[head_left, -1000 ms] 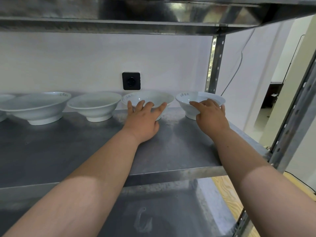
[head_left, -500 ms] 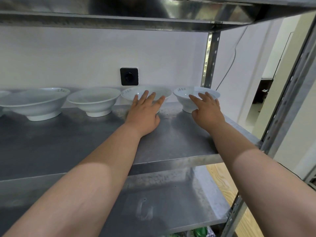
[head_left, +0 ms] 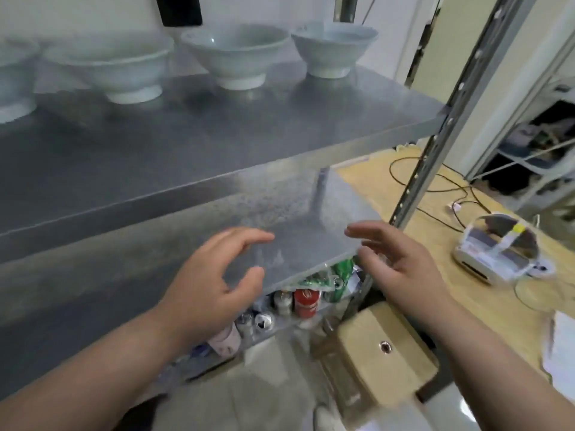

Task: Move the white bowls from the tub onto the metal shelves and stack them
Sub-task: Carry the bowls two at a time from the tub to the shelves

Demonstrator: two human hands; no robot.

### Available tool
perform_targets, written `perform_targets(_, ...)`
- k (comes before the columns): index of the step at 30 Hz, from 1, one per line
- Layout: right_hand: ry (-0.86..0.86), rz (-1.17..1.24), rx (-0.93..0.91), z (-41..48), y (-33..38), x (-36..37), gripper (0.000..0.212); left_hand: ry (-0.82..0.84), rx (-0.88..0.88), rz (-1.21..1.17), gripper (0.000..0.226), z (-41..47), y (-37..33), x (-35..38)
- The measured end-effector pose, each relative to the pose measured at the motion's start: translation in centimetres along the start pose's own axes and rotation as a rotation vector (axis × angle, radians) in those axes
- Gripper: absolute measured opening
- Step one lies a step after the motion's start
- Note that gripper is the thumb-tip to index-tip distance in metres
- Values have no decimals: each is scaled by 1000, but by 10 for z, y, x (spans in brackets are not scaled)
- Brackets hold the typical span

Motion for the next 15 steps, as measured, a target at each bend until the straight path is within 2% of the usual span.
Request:
perform_targets(4, -83, -17, 230, -96, -37, 39, 37, 199, -113, -176, 37, -73, 22, 58)
perform_targets(8, -272, 95, 512, -186, -61, 59, 36, 444, -298, -369, 38, -132, 28, 123)
perform_targets(12, -411, 82, 698, -276, -67, 55, 33, 671, -244, -367, 38, -171, 20, 160)
perform_targets(15, -516, 75, 775, -338, -65, 48, 31, 769, -167, -325, 37, -183, 14, 167)
Point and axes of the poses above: each hand's wrist, its own z-axis towards the middle knuckle, its own x-axis out of the palm, y = z × x, the point moved 4 cm from there along z, towards the middle knuckle, and after that the axes turned 14 degrees about z, right-handed, at the moved point
